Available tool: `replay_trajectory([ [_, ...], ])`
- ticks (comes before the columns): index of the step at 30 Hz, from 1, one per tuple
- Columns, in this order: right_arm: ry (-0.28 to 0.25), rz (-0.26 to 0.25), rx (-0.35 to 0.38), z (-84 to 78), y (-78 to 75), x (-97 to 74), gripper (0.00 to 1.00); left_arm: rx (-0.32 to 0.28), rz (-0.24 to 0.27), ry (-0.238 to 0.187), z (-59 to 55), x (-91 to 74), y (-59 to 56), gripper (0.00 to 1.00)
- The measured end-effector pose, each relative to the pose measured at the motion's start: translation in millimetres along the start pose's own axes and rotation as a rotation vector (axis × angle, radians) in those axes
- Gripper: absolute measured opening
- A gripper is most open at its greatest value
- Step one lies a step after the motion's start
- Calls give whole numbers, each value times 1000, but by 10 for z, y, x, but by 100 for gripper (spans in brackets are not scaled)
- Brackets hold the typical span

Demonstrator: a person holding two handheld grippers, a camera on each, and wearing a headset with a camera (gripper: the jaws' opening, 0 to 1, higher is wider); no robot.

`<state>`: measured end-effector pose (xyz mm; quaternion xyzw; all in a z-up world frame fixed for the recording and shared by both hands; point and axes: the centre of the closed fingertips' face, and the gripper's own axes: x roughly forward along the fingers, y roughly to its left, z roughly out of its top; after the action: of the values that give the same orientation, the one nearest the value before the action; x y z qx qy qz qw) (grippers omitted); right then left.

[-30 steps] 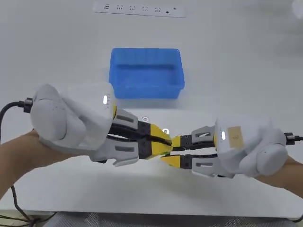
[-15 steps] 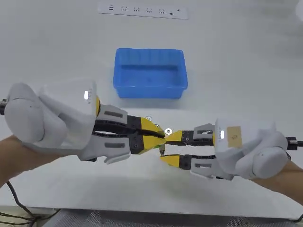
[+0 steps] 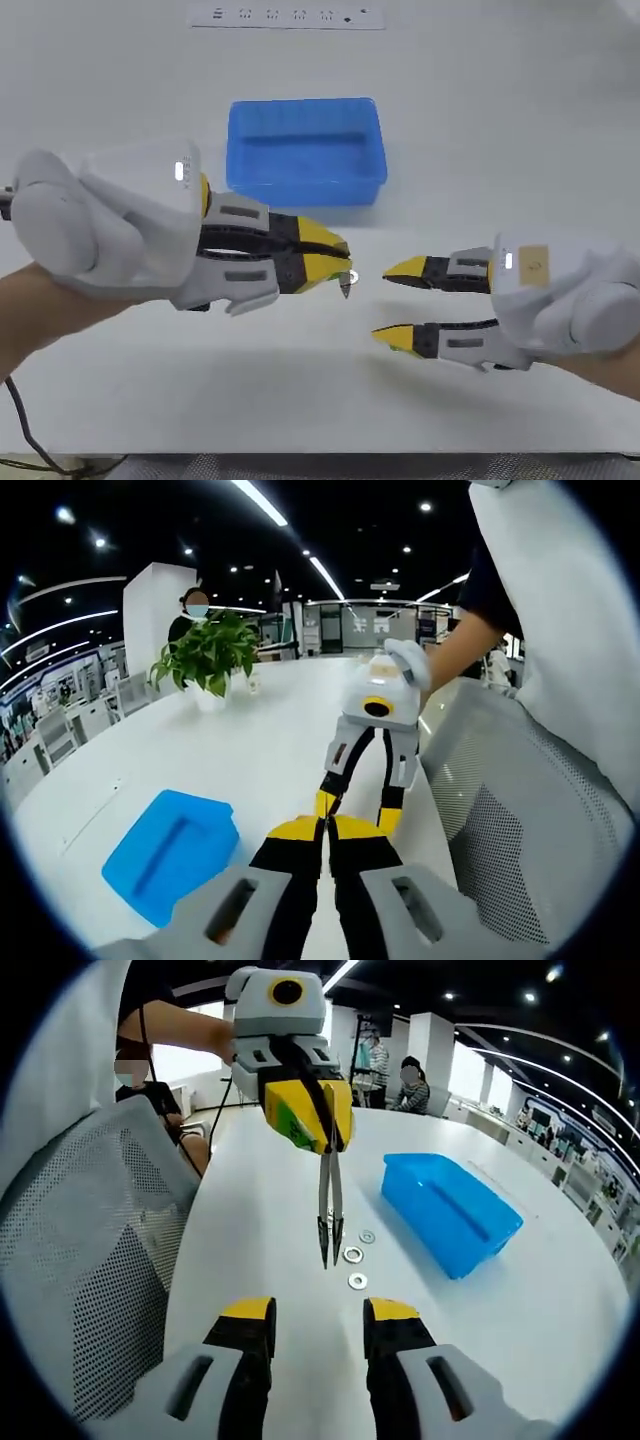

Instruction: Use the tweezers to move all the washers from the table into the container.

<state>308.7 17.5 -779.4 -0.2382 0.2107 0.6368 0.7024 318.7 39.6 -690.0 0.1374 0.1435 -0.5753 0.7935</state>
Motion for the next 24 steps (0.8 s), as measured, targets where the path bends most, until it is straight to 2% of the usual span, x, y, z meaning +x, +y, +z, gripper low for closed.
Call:
replay_trajectory([
  [5,-4,12,36,-42,1,-4,42,8,-6,14,-1,53,56,6],
  [9,-13,30,59,-53,36,14,42,11,-5,18,-1,109,95,6],
  [24,-3,69,84,-93,150,50,45,31,-19,48,-79,175,117,6],
])
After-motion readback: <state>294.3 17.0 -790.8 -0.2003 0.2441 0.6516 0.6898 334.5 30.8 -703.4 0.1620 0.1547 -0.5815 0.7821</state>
